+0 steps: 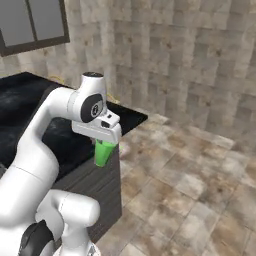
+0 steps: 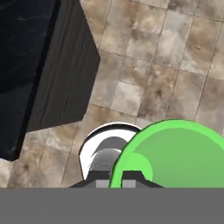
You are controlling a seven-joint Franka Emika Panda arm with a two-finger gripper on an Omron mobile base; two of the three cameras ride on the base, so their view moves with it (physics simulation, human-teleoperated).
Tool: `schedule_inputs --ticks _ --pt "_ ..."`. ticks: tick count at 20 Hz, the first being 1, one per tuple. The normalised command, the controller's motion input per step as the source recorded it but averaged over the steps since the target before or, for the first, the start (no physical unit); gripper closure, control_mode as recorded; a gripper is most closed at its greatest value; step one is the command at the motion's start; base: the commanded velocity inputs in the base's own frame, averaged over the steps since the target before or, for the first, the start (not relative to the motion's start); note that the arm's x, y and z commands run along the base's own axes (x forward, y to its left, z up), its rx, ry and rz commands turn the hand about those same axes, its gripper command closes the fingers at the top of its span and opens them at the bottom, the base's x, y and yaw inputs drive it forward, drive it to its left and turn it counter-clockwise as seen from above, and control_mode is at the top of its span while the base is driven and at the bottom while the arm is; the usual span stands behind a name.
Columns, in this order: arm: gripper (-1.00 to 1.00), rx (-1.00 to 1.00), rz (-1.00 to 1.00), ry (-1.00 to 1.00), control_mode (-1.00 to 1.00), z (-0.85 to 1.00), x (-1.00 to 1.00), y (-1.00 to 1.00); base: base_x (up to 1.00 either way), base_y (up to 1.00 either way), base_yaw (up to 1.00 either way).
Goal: Pick the cup and bowl from the counter and place them on the counter next to the sink.
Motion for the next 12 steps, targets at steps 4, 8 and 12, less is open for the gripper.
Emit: schedule_inputs --ticks 4,8,12 --pt "1.00 0.00 0.00 0.00 1.00 0.00 0.00 0.00 0.00 0.51 0.88" --pt "1.00 0.00 0.00 0.00 1.00 0.00 0.00 0.00 -0.02 0.52 0.87" --pt "1.00 0.00 0.00 0.00 1.00 0.00 0.00 0.00 -0.06 0.54 0.86"
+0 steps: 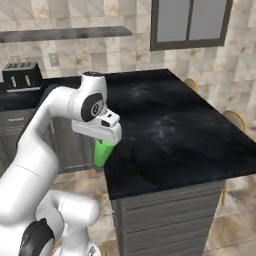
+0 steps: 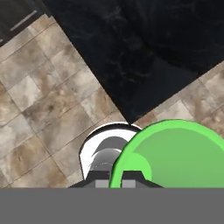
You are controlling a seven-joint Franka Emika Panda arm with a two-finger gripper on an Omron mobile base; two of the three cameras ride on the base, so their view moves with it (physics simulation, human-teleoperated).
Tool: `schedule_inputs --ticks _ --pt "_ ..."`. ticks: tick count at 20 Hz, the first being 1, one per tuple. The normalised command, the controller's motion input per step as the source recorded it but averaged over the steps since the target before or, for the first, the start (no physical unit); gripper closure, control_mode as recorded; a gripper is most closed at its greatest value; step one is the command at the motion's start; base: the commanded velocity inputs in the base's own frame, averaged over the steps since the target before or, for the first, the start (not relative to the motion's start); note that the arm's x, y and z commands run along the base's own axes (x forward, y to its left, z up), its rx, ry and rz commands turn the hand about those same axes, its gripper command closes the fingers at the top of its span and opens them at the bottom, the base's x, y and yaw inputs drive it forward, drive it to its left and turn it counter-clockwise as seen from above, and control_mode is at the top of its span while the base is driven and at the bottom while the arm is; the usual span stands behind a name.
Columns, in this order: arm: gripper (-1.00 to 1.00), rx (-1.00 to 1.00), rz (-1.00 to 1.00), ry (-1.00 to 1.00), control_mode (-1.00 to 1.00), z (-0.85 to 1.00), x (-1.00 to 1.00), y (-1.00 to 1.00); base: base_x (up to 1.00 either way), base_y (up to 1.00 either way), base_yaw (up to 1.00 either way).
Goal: Pick the cup and bowl from the counter and place them on the counter next to the sink.
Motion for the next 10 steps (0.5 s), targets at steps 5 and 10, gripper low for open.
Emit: schedule_inputs --ticks 5,10 --pt "1.00 0.00 0.00 0.00 1.00 0.00 0.00 0.00 -0.07 0.58 0.76" --pt "1.00 0.00 0.00 0.00 1.00 0.00 0.00 0.00 0.11 0.85 0.19"
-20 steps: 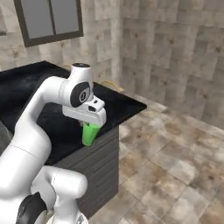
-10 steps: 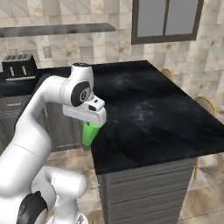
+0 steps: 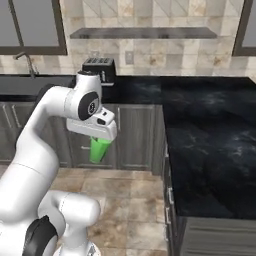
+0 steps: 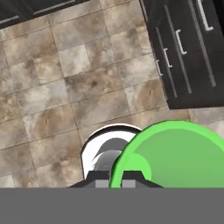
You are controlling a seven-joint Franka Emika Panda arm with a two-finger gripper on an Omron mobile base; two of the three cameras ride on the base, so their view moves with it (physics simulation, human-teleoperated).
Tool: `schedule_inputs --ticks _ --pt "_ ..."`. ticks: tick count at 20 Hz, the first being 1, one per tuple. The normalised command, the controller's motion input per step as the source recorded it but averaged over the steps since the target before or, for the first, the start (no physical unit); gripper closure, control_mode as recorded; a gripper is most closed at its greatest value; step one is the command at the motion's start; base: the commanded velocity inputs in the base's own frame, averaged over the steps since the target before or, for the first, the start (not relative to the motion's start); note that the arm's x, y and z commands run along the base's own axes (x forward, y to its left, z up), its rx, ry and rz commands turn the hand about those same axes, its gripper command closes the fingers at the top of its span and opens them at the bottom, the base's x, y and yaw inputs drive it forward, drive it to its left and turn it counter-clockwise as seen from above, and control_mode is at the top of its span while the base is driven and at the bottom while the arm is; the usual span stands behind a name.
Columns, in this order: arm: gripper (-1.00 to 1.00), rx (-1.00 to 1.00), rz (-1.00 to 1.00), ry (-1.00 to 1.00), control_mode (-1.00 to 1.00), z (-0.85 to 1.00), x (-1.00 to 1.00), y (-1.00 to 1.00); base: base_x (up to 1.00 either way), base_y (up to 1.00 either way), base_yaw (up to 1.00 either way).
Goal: Pick the cup and bowl from the counter and place them on the counter next to the sink.
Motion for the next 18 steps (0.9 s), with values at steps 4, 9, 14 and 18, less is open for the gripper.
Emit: schedule_inputs --ticks 4,9,14,18 --pt "1.00 0.00 0.00 0.00 1.00 0.00 0.00 0.00 0.46 0.96 0.08" --pt "1.00 0.00 0.00 0.00 1.00 0.00 0.00 0.00 0.78 0.89 0.01" --pt "1.00 0.00 0.00 0.00 1.00 0.00 0.00 0.00 1.00 0.84 0.00" --pt "1.00 0.00 0.00 0.00 1.00 0.00 0.00 0.00 1.00 0.54 0.00"
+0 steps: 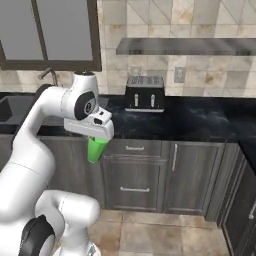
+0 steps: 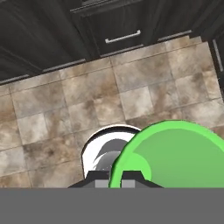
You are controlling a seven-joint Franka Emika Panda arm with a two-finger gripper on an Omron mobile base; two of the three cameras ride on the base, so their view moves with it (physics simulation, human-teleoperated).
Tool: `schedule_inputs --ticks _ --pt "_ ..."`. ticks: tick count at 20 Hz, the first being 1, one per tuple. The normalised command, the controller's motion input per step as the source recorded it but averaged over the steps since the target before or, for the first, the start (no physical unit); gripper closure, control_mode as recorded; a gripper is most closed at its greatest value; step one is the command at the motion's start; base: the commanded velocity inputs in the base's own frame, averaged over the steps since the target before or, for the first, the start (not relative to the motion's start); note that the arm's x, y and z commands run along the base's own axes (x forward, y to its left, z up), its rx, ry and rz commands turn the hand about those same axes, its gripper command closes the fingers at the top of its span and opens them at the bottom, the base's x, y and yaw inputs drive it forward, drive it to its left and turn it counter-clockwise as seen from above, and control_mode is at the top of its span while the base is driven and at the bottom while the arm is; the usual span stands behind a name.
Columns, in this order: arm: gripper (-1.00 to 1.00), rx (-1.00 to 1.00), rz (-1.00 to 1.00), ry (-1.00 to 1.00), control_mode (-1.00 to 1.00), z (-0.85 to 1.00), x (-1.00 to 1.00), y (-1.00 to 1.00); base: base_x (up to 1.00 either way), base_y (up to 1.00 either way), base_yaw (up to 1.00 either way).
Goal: Pick the cup and bowl from the counter and place them on the counter next to the sink.
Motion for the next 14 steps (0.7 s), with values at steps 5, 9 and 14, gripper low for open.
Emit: schedule_inputs --ticks 5,9,14 --pt "1.00 0.00 0.00 0.00 1.00 0.00 0.00 0.00 1.00 0.41 0.00" --pt "1.00 0.00 0.00 0.00 1.00 0.00 0.00 0.00 1.00 0.19 0.00" --pt "1.00 0.00 0.00 0.00 1.00 0.00 0.00 0.00 0.63 0.17 0.00"
